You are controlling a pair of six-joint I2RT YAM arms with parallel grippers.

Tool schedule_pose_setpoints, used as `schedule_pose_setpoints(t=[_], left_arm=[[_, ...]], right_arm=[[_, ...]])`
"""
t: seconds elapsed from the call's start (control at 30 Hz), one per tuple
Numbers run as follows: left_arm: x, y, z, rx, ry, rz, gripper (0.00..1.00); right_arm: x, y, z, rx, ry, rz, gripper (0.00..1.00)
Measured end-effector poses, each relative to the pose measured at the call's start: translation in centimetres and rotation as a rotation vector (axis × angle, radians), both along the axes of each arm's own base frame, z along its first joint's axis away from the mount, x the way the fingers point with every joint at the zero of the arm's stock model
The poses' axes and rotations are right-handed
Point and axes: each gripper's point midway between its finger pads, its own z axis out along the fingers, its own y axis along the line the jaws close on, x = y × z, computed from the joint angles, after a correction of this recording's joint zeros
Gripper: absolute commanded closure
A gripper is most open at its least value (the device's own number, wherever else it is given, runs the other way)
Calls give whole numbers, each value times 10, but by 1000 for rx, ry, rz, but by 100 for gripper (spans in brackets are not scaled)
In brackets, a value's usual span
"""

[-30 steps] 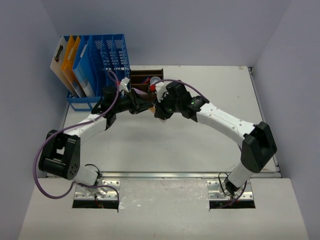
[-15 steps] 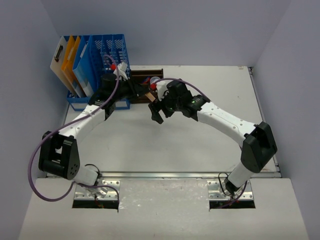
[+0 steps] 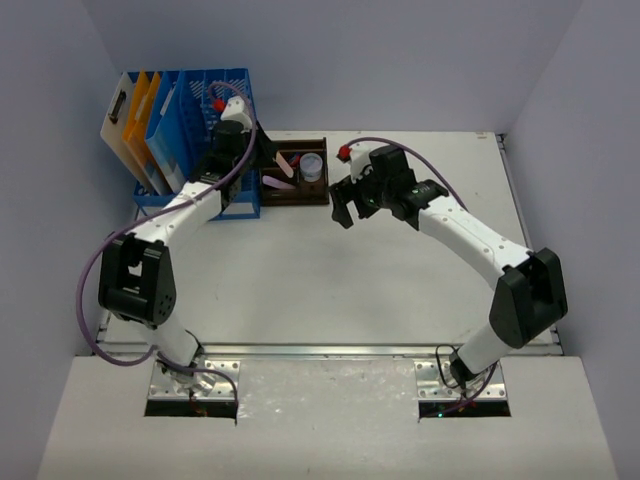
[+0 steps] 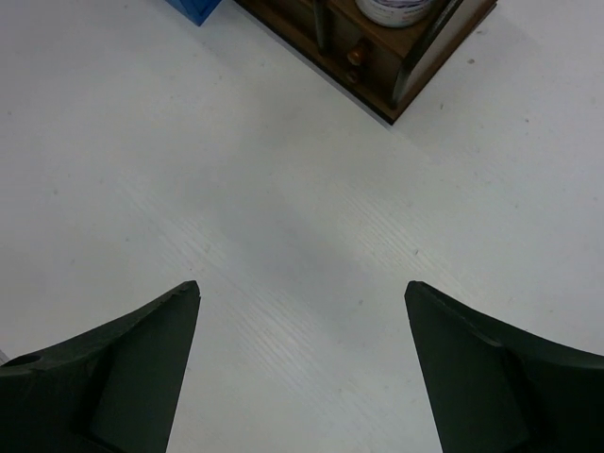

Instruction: Organize the desk

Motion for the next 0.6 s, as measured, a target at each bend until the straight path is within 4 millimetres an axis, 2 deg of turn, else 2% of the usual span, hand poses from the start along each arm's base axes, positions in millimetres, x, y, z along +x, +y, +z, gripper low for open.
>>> schedule_pose_setpoints(t=[0.1, 0.17, 0.37, 0.6], left_arm=[[8, 7, -24, 43, 39, 36, 100], [11, 11, -32, 63, 50, 54, 100], [16, 18, -34, 107, 32, 84, 100], [27, 16, -33, 103, -19, 84, 100]], right_arm=[[1, -5, 0, -1, 0, -10, 10], [1, -7, -1, -1, 2, -15, 10], [2, -10, -2, -2, 5, -21, 12], [2, -9, -2, -1, 5, -19, 12]])
